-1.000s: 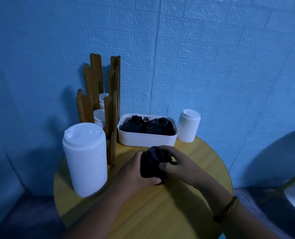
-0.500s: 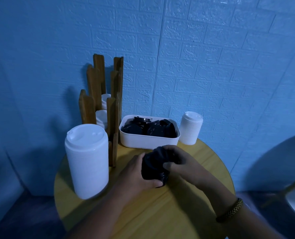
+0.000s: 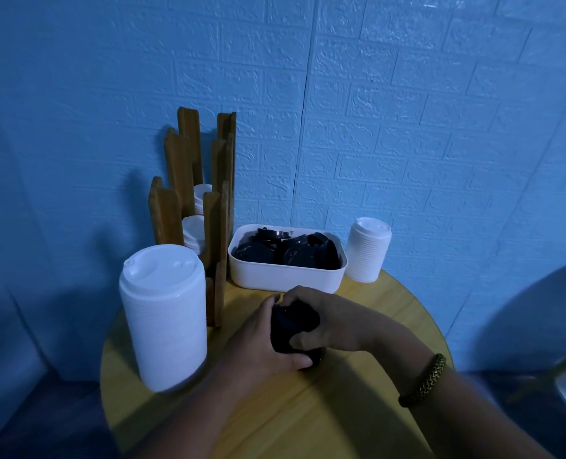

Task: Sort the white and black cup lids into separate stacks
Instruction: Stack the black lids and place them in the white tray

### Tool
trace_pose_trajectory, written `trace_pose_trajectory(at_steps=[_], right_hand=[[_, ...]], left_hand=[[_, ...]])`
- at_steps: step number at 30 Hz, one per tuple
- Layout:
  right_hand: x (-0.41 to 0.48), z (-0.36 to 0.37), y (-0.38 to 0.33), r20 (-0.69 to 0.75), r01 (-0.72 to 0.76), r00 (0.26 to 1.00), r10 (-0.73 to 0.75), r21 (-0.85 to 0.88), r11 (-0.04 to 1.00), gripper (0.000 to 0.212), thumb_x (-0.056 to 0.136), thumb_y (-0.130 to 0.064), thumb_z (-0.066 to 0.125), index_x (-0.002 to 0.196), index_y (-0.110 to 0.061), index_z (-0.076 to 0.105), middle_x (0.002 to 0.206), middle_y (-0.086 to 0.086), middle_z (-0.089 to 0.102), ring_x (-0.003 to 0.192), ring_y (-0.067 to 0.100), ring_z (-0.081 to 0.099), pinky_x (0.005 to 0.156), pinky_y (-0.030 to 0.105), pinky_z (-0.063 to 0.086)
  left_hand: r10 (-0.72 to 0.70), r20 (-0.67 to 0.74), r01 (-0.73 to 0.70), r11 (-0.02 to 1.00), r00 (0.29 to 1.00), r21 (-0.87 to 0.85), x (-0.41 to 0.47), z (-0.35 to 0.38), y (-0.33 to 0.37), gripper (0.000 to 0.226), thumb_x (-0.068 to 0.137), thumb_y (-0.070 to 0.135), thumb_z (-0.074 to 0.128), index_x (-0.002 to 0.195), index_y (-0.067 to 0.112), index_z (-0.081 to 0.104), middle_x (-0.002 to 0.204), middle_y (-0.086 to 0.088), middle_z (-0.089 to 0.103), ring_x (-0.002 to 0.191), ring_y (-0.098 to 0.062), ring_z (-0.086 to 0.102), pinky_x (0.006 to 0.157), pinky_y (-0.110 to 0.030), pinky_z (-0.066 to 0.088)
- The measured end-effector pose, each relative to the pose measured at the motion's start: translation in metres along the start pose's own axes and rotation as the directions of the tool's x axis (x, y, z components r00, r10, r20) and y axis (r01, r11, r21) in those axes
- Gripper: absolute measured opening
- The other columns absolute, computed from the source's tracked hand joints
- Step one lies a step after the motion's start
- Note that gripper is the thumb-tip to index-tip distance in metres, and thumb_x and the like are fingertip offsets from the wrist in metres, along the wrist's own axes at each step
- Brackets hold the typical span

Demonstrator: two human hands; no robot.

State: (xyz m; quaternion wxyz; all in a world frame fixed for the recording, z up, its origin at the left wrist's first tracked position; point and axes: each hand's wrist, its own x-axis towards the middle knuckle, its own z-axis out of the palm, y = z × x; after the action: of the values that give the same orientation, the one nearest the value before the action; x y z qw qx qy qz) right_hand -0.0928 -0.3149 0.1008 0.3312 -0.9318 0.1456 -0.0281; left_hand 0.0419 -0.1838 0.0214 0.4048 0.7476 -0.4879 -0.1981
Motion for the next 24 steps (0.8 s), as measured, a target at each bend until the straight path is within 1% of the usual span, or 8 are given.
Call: trace_pose_trajectory(at_steps=[6,9,11,14,16,18,20,24], right_hand=[[-0.001,0.043,0.003,-0.364,-0.045,0.930,-0.050,-0.246,0.968,0.054,0.079,-0.058,0.059,0.126,-0.040,0.041,0.124,-0.020,0.046,0.110,0.009,0.043,0.090,0.036,0.047],[0.001,0.043,0.005,-0.329,-0.078,0.944,-0.011,-0.254,0.964,0.056,0.077,-0.067,0.055,0.125,-0.041,0.040,0.124,-0.019,0.047,0.110,0.010,0.045,0.090,0.038,0.046],[0.000,0.031,0.003,-0.230,-0.024,0.973,0.001,-0.098,0.995,0.056,0.079,-0.074,0.057,0.121,-0.040,0.046,0.122,-0.017,0.050,0.109,0.008,0.049,0.092,0.035,0.048],[0.011,0.002,0.011,-0.380,0.064,0.925,-0.004,0.145,0.987,0.046,0.088,-0.069,0.049,0.118,-0.035,0.059,0.125,-0.007,0.056,0.118,0.011,0.051,0.103,0.035,0.045],[0.030,-0.016,0.024,-0.563,-0.077,0.823,0.073,0.017,0.997,0.053,0.092,-0.072,0.038,0.123,-0.036,0.061,0.130,-0.002,0.054,0.124,0.021,0.046,0.104,0.047,0.041],[0.047,-0.026,0.034,-0.546,-0.322,0.811,0.211,-0.115,0.940,0.052,0.096,-0.068,0.031,0.129,-0.039,0.058,0.136,0.001,0.050,0.130,0.029,0.038,0.104,0.050,0.035],[0.058,-0.030,0.039,-0.461,-0.405,0.839,0.290,-0.172,0.898,0.047,0.100,-0.062,0.031,0.122,-0.035,0.063,0.126,0.002,0.057,0.125,0.029,0.043,0.096,0.046,0.034],[0.051,-0.037,0.035,-0.616,-0.161,0.772,0.153,0.042,0.986,0.022,0.101,-0.032,0.052,0.100,-0.018,0.069,0.092,-0.002,0.067,0.092,0.021,0.061,0.077,0.037,0.045]], left_hand=[[0.019,-0.032,-0.017,0.997,0.999,0.080,0.002,0.003,0.002,0.100,0.071,0.049,0.085,0.151,0.038,0.025,0.144,0.013,0.046,0.125,-0.010,0.049,0.100,-0.035,0.051],[0.011,-0.021,-0.009,0.997,1.000,0.072,0.002,0.003,0.001,0.099,0.072,0.048,0.084,0.152,0.038,0.025,0.143,0.014,0.045,0.126,-0.010,0.049,0.100,-0.034,0.051],[0.005,-0.024,-0.005,0.999,1.000,0.033,0.001,0.003,0.001,0.099,0.068,0.054,0.084,0.150,0.040,0.029,0.138,0.018,0.047,0.126,-0.009,0.049,0.100,-0.036,0.053],[-0.008,-0.061,0.009,1.000,0.998,0.023,0.002,0.004,0.002,0.096,0.069,0.053,0.085,0.147,0.041,0.031,0.134,0.022,0.044,0.128,-0.006,0.045,0.103,-0.033,0.048],[-0.025,-0.083,0.024,1.000,0.996,-0.012,0.003,0.005,0.001,0.096,0.070,0.051,0.087,0.146,0.044,0.029,0.131,0.026,0.042,0.127,-0.004,0.043,0.103,-0.031,0.044],[-0.035,-0.098,0.033,0.999,0.995,-0.021,0.003,0.004,0.001,0.097,0.071,0.051,0.087,0.147,0.045,0.027,0.131,0.027,0.039,0.125,-0.001,0.039,0.101,-0.028,0.041],[-0.041,-0.094,0.039,0.999,0.995,-0.021,0.002,0.003,0.001,0.100,0.072,0.051,0.087,0.150,0.042,0.025,0.133,0.026,0.037,0.128,-0.003,0.038,0.102,-0.028,0.040],[-0.049,-0.086,0.047,0.999,0.995,-0.025,0.003,0.003,0.000,0.104,0.069,0.052,0.087,0.152,0.042,0.025,0.146,0.020,0.040,0.136,-0.007,0.039,0.108,-0.032,0.042]])
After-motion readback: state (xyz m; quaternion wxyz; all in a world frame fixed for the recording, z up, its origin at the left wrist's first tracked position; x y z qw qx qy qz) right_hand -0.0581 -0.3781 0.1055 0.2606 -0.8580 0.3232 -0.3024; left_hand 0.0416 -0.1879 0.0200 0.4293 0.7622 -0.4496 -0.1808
